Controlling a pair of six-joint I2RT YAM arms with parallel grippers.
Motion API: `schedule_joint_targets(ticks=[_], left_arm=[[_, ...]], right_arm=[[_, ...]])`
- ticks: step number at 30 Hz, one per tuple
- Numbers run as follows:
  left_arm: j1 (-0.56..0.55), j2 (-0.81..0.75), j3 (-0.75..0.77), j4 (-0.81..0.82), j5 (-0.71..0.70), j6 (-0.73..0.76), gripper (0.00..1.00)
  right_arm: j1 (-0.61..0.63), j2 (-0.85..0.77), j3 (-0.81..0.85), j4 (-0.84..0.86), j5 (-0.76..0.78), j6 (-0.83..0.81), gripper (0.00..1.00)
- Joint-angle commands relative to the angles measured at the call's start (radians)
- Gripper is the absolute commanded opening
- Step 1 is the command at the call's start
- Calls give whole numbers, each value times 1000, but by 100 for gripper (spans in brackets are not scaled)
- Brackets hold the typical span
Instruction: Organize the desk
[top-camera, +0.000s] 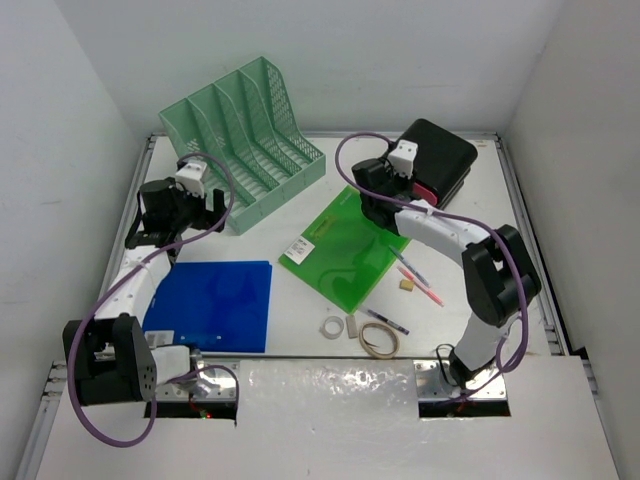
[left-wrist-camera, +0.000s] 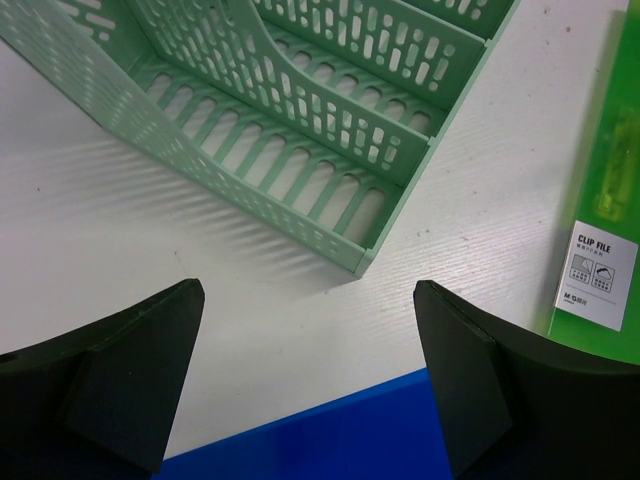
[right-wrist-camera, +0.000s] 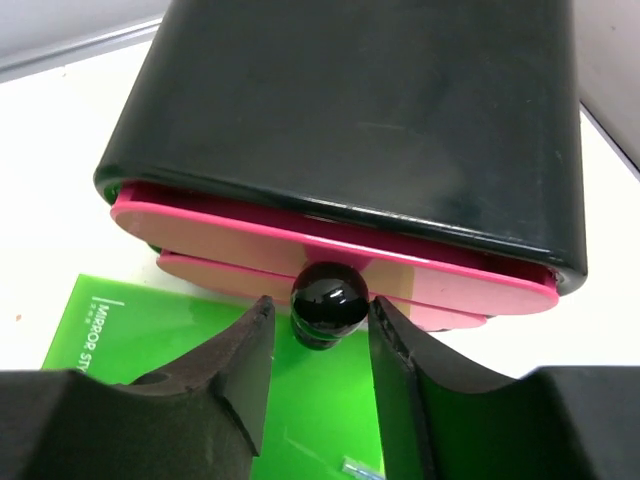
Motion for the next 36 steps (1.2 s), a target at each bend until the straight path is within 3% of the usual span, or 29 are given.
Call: schedule_joint_targets(ticks=[1, 5, 9, 16, 20, 22, 25, 26, 28, 35, 36], left_arm=[[3, 0, 0, 28, 7, 7, 85], [3, -3, 11, 11, 12, 7, 85], [4, -2, 11, 10, 13, 13, 85], [3, -6, 15, 6, 13, 10, 85], [4, -8, 15, 6, 10, 13, 85], [3, -8, 14, 5, 10, 13, 85], [3, -7, 12, 6, 19, 12, 85], [3, -6, 12, 6, 19, 12, 85], [4, -6, 14, 5, 18, 12, 85], [4, 0, 17, 2, 16, 16, 85], [3, 3, 18, 2, 16, 16, 85]], right_arm=[[-5, 3, 49, 40, 36, 2, 39], [-5, 20, 47, 41, 53, -8, 28], [-7, 14, 32, 55, 26, -9, 1], [18, -58, -66, 97, -50, 25, 0], [53, -54, -85, 97, 24, 5, 0], [52, -65, -106, 141, 56, -9, 6], [32, -57, -73, 156, 47, -46, 33], [26, -49, -59, 152, 41, -50, 47], [15, -20, -19, 130, 36, -52, 48], [0, 5, -39, 138, -94, -27, 14], [0, 4, -71, 153, -112, -31, 5]])
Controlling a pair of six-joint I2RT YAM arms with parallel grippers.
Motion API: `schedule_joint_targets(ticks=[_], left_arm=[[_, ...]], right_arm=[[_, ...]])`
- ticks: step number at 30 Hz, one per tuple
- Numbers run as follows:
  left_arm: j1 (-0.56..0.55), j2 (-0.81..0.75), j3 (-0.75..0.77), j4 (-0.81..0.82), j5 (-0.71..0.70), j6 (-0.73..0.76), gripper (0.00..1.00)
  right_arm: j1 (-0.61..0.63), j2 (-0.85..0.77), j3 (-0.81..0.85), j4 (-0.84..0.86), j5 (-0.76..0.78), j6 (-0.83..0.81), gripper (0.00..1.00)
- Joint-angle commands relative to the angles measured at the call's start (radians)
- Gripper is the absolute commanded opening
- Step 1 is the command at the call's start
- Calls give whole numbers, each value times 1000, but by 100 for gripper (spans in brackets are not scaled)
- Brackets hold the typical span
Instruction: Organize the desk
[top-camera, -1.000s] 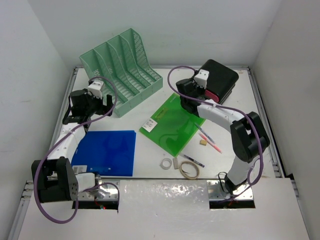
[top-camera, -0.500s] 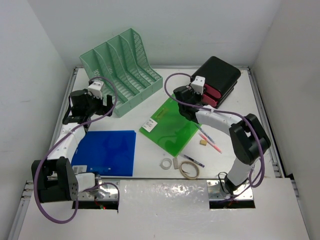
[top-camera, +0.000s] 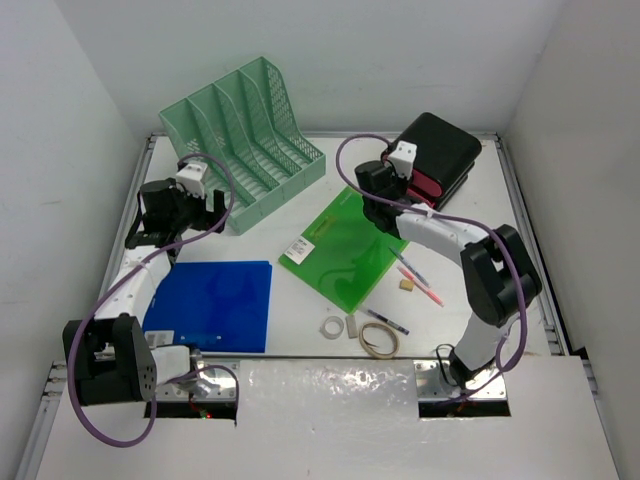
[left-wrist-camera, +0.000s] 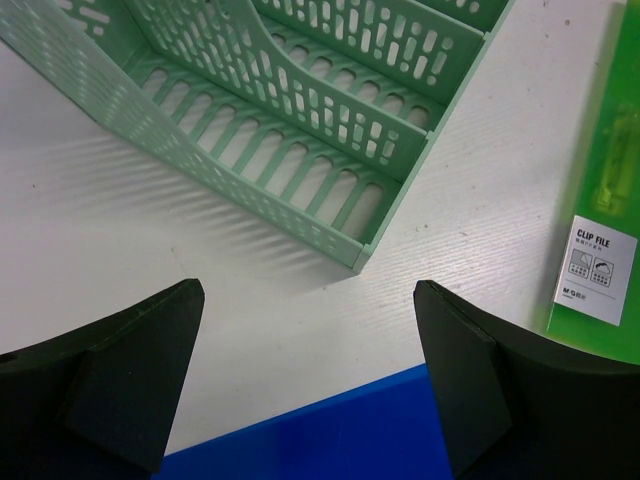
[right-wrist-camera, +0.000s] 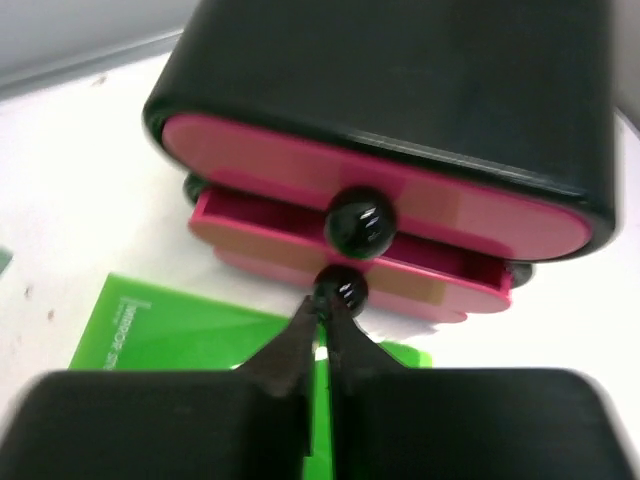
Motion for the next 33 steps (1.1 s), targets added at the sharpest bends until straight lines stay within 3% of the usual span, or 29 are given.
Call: schedule_joint_targets(ticks=[1, 20, 33], left_arm=[[3, 1, 20, 12, 13, 12, 85], [3, 9, 29, 4, -16, 13, 85], [3, 12, 28, 4, -32, 20, 85]], right_arm=[[5, 6, -50, 56, -85, 8, 0], [-95, 141, -125, 287, -34, -315, 0], [-92, 96, -185, 435, 25, -446, 0]])
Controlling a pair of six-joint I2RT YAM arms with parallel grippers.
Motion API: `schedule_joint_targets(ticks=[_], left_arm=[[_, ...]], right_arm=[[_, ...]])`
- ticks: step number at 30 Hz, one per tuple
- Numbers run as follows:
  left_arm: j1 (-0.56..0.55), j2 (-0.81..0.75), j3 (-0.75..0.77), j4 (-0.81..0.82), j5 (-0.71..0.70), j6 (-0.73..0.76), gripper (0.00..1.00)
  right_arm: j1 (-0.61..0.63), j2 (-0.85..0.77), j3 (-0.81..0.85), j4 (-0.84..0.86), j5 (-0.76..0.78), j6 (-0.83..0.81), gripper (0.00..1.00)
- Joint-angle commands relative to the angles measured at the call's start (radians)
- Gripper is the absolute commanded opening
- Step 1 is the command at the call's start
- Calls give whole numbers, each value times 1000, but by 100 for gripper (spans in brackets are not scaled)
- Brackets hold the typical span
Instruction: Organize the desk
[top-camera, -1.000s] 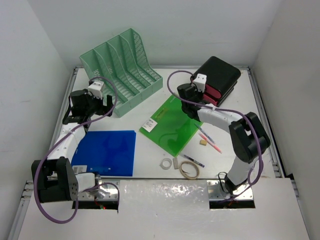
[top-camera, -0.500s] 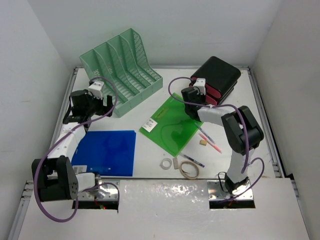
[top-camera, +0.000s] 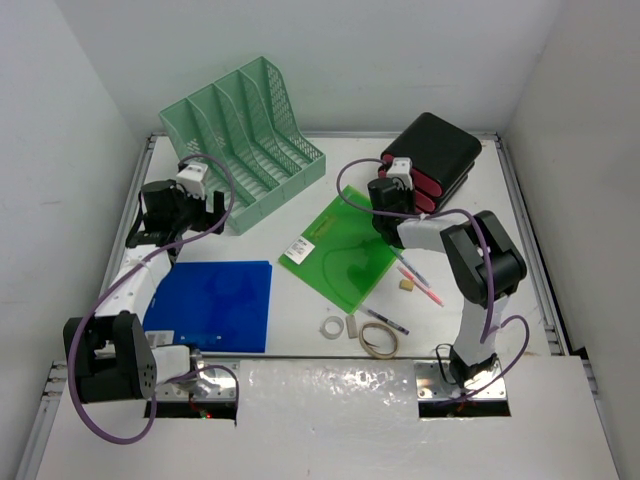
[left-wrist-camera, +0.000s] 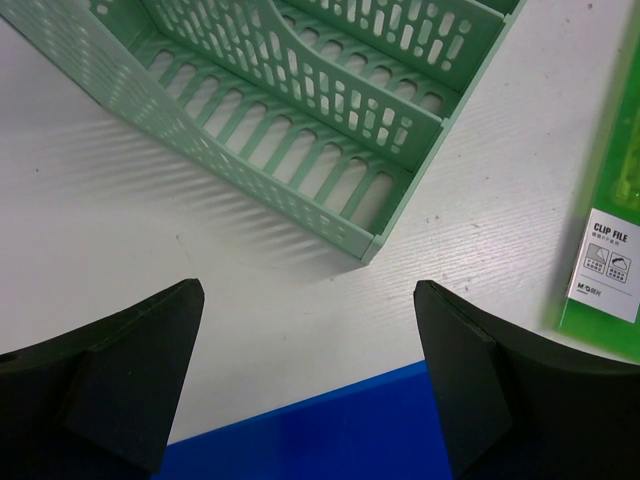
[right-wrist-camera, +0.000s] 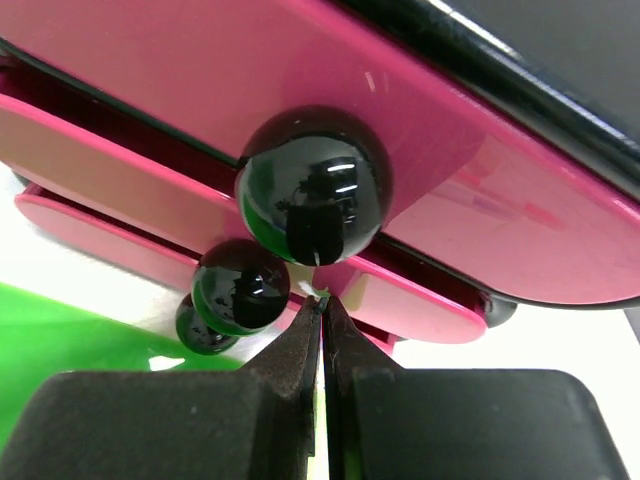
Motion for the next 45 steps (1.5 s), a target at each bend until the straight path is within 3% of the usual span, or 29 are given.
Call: schedule_joint_targets(ticks=[1, 7, 14, 18, 22, 29, 34, 45], left_arm=[[3, 0, 28, 19, -5, 16, 85], [4, -3, 31, 15, -10, 19, 85], [3, 2, 31, 16, -4, 16, 85], [4, 7, 34, 16, 4, 16, 85], [4, 5, 35, 15, 16, 13, 85], [3, -1, 35, 3, 28, 17, 85], [3, -7, 35, -1, 33, 19, 85], [4, -10, 37, -7, 34, 25, 85]], right_arm=[[4, -43, -2, 102, 51, -79, 0], [2, -17, -5, 115, 45, -135, 0], [29, -149, -69, 52, -174, -100, 0], [50, -238, -58, -32, -206, 27, 51], [50, -272, 44, -164, -105, 272, 59], [52, -137, 238, -301, 31, 403, 59], [49, -113, 228, -250, 100, 453, 49], [13, -59, 255, -263, 129, 474, 45]])
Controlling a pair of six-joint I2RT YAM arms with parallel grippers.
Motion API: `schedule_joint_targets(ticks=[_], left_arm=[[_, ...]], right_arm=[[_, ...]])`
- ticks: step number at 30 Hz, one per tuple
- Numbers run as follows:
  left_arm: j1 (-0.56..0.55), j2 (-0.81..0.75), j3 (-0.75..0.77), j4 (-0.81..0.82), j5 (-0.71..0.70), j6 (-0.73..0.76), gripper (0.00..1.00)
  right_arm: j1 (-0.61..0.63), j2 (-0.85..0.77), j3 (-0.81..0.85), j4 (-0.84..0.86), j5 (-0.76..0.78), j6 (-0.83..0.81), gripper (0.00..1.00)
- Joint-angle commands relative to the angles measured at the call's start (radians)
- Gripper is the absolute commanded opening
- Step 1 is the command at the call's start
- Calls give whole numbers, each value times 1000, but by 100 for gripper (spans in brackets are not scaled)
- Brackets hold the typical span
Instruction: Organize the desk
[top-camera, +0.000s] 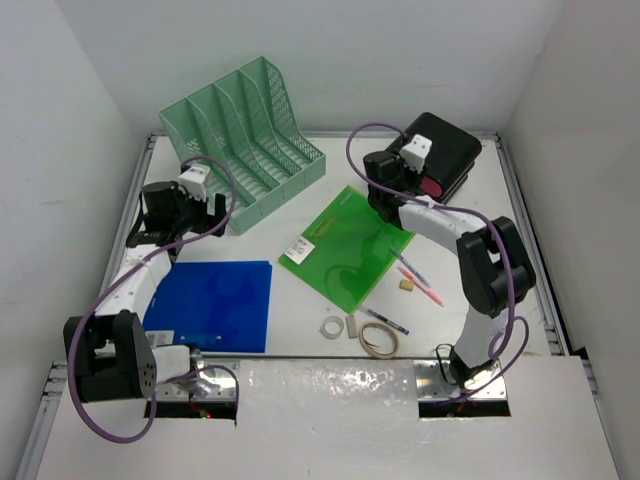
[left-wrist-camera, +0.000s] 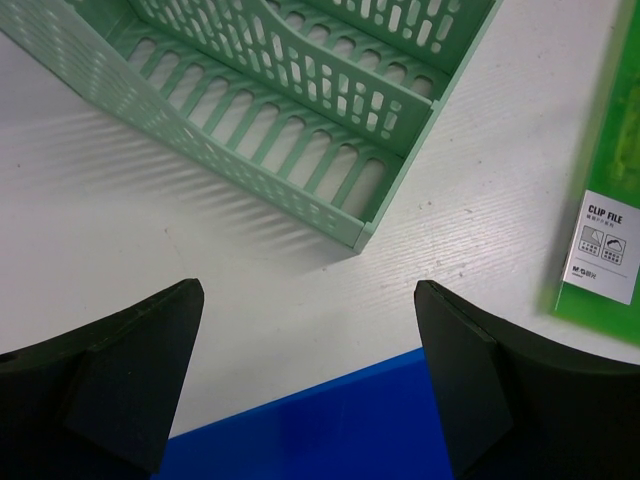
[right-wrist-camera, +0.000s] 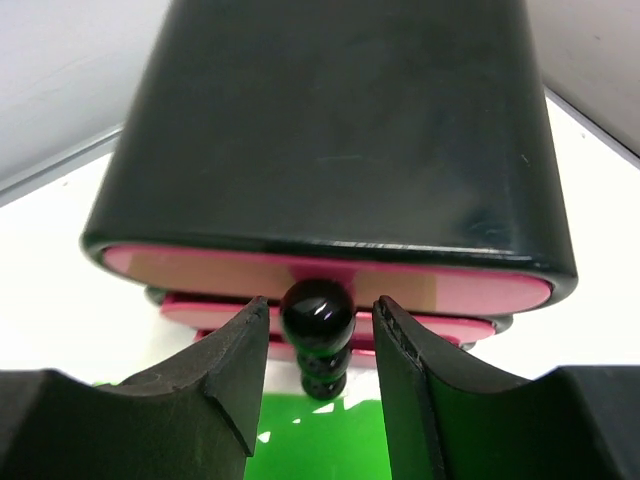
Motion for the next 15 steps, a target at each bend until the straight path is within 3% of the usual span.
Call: schedule_joint_targets(ticks=[1, 8, 13, 15], left_arm=[[4, -14, 35, 19, 12, 8, 85], [4, -14, 36, 18, 6, 7, 85], [4, -14, 36, 19, 5, 8, 85], [3, -13, 36, 19, 5, 8, 85]], right_arm=[[-20, 34, 39, -2, 18, 29, 45], [-29, 54, 27, 17, -2, 47, 43], [-29, 43, 15, 50, 9, 27, 31], [-29, 42, 16, 53, 13, 14, 30]])
